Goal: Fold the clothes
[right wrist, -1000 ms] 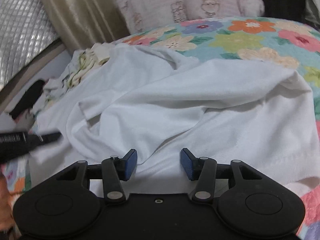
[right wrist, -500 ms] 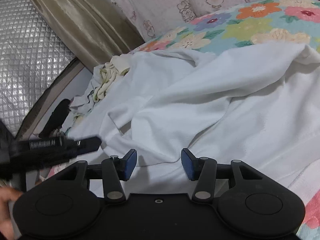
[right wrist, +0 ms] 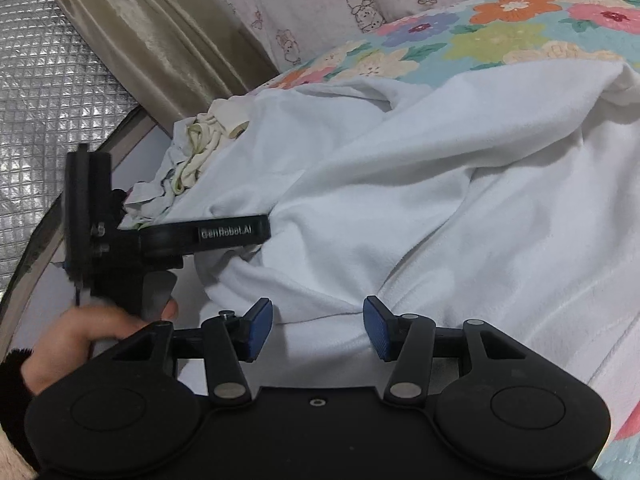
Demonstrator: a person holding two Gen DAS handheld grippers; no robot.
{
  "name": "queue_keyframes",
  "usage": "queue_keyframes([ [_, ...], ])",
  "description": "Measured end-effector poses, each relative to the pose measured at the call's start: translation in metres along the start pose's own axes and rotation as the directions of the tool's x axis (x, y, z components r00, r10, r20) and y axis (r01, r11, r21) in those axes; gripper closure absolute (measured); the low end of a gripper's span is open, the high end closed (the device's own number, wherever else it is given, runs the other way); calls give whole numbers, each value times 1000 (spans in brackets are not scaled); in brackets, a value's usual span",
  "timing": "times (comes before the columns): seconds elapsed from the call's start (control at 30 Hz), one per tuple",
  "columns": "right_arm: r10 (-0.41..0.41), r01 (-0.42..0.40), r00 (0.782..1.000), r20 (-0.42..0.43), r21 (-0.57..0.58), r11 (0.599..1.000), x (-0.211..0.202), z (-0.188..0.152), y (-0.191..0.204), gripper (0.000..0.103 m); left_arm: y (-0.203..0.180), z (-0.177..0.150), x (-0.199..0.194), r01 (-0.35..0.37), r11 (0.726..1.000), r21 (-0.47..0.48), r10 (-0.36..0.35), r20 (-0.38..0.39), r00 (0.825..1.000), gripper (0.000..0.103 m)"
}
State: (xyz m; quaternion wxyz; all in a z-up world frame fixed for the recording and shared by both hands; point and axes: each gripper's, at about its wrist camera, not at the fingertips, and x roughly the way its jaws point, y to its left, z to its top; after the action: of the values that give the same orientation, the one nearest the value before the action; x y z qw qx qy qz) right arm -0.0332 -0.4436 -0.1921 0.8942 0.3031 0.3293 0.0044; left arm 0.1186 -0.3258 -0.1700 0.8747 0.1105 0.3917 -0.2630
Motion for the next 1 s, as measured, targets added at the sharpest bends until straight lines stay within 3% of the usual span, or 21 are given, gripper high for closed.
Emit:
queue_keyframes([
  [0.03,-8,8,1000,1,-4,1000,1,-1,1,47,3,2,-5,15,1000,-25,-15,-8,1000,87],
  [0.07,-16,16,1000,-1,-18,1000,1,-1,3,47,6,5,-11,29,998,-49,-30,-15,999,91],
  [0.17,-34,34,999,-4,-42,999,-1,2,8,47,15,11,-42,68,990,-128,-62,46,997,91],
  [0.23,-35,35,999,-1,-25,999,-5,4,9,47,17,11,-70,80,988,-132,-65,111,992,91],
  [0.4,-14,14,999,32,24,1000,-18,3,9,47,32,-20,-128,169,962,-214,-122,216,969,84],
  [0.47,-2,0,999,48,46,999,-23,2,9,46,36,-37,-129,169,958,-230,-125,195,973,77],
  [0.53,13,-16,999,46,65,998,-23,-1,8,46,39,-53,-120,135,962,-237,-106,132,985,75],
  [0.67,12,-14,999,32,61,998,-20,-6,12,46,48,-77,-104,102,954,-282,-98,29,995,71],
  [0.9,-11,12,998,63,-10,1000,-21,0,30,45,58,-84,-120,67,967,-245,-52,67,996,71],
  [1.0,-32,36,996,86,-41,999,-13,4,37,33,58,-83,-121,66,966,-252,-53,57,997,73],
])
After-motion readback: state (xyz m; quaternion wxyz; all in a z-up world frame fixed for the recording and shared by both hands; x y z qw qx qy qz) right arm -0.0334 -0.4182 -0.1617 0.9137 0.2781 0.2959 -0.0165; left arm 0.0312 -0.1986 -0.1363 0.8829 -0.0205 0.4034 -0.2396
